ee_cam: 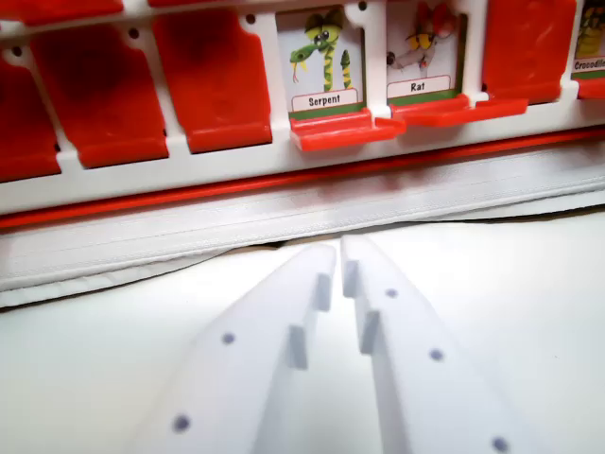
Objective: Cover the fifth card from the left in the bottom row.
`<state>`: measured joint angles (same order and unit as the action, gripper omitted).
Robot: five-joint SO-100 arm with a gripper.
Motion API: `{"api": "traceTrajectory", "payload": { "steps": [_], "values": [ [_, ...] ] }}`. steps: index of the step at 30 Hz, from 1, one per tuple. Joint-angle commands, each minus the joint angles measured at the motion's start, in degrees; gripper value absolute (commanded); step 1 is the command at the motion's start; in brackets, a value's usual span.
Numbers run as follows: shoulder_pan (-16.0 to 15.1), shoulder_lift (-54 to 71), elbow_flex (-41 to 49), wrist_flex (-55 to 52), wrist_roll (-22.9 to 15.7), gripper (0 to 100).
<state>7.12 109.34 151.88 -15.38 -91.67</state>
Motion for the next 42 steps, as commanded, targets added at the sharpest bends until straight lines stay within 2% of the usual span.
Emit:
{"api": "traceTrajectory", "payload": {
  "steps": [1, 20, 42],
  "values": [
    [0.0, -2.46, -5.27, -3.34, -0.44, 0],
    [0.35, -16.44, -18.02, -4.92, -0.53, 0],
    [-0.35, -25.84, -30.67, -5.36, -0.44, 0]
  ]
}}
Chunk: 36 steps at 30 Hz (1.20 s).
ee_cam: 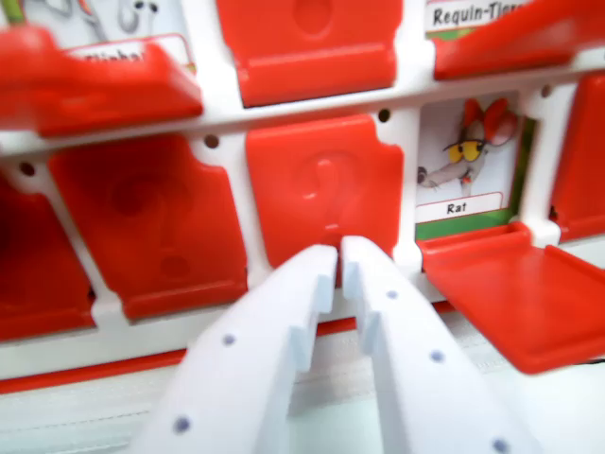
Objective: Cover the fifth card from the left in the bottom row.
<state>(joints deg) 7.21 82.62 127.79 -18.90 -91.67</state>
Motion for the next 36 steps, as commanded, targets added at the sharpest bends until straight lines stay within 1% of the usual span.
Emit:
{"api": "traceTrajectory", "payload": {
  "steps": [1, 11, 18, 24, 29, 33, 36],
  "values": [
    [-0.53, 0.53, -7.12, -1.85, -0.44, 0],
    [-1.05, -0.26, -10.81, -0.79, -0.26, 0],
    [-1.14, 1.49, -10.02, -0.09, -0.26, 0],
    [-1.23, 5.8, -8.09, 2.29, 0.0, 0],
    [-1.41, 12.48, -6.94, 8.17, 0.09, 0],
    [-1.76, 18.54, -7.56, 18.37, 1.23, 0],
    [-2.11, 23.38, -8.09, 26.19, 1.14, 0]
  ]
}}
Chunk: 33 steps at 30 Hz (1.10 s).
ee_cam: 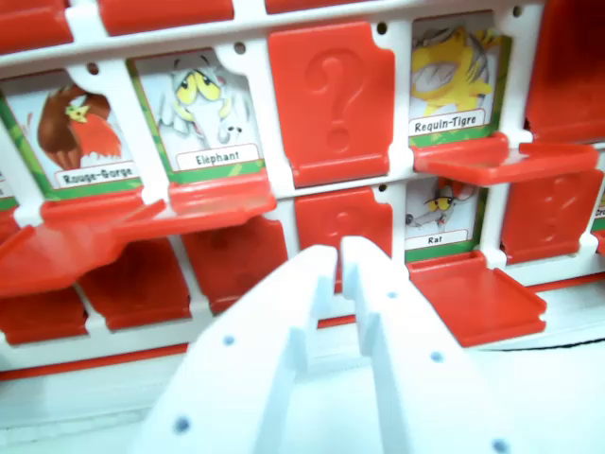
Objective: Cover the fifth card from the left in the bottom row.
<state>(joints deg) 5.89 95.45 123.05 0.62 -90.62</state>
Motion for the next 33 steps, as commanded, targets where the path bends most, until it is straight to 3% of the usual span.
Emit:
{"api": "traceTrajectory", "payload": {
  "steps": [1, 6, 18, 25, 29, 33],
  "values": [
    [-1.05, 12.39, -3.34, 8.79, -0.09, 0],
    [-1.76, 19.95, -6.15, 18.9, -1.32, 0],
    [-4.83, 27.25, -22.32, 39.02, 2.81, 0],
    [-7.73, 30.94, -30.15, 48.87, 0.97, 0],
    [-7.82, 32.7, -30.76, 50.71, -2.2, 0],
    [-7.65, 33.84, -30.76, 52.29, -2.81, 0]
  ]
}}
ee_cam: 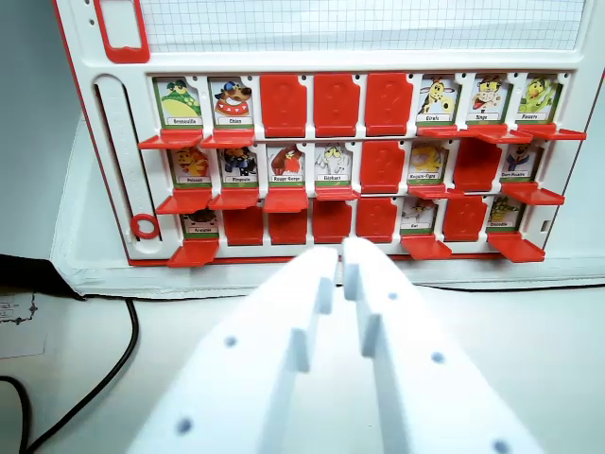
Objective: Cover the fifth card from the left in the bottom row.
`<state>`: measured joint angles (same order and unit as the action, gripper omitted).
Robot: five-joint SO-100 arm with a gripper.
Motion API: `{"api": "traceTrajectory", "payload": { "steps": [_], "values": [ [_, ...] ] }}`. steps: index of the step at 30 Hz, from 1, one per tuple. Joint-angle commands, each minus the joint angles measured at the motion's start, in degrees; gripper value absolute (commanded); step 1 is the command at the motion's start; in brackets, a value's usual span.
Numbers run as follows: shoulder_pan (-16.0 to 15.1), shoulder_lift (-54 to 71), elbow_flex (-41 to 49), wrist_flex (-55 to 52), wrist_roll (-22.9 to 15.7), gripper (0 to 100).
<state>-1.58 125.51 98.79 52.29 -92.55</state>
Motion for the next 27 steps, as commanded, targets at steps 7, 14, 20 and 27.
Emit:
{"api": "traceTrajectory", "payload": {
  "steps": [7, 14, 20, 27],
  "values": [
    [0.18, 4.66, -5.71, 1.23, -2.02, 0],
    [0.35, 5.54, -2.81, 1.32, -1.41, 0],
    [0.53, 5.45, -2.37, 1.14, -1.23, 0],
    [0.62, 5.19, -2.11, 0.53, -1.23, 0]
  ]
}}
